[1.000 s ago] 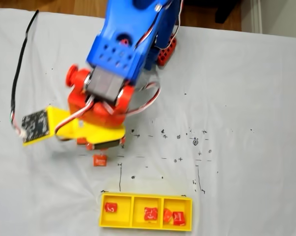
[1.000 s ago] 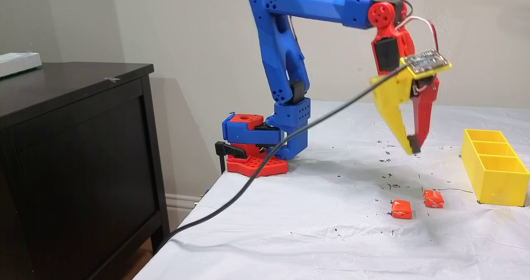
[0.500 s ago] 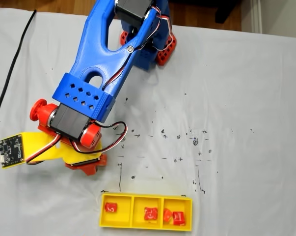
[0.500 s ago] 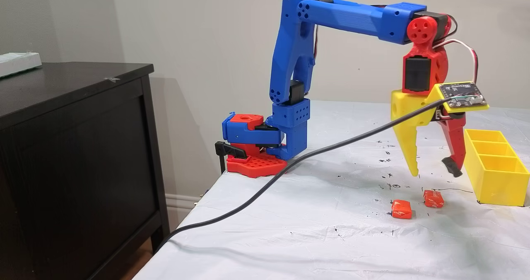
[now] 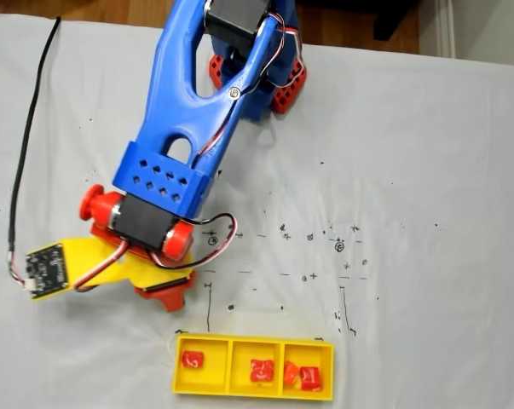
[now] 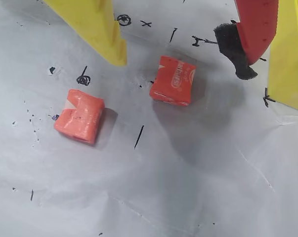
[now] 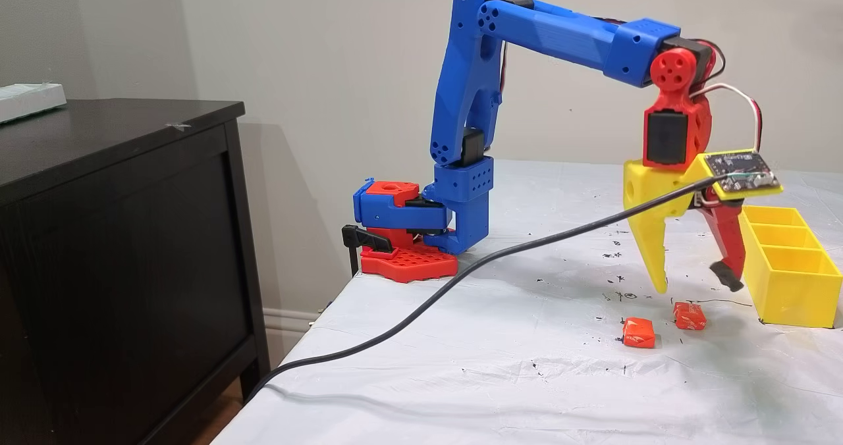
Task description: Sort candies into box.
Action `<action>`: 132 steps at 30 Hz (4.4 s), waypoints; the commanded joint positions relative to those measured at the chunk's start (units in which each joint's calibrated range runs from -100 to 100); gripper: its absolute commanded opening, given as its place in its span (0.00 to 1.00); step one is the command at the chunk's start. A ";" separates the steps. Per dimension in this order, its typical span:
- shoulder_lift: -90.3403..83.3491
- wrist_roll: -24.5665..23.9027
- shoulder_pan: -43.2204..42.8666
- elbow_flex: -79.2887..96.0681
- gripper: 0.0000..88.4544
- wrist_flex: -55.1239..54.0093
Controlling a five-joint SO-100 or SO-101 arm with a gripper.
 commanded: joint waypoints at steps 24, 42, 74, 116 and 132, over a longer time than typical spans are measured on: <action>8.16 -1.76 -0.58 -6.18 0.30 -2.56; 2.65 -2.25 -2.03 1.83 0.02 -12.22; -37.39 -15.78 -14.17 29.59 0.00 -39.89; -15.84 -19.93 -20.15 14.21 0.19 -38.58; -19.15 -19.68 -18.61 12.12 0.15 -31.79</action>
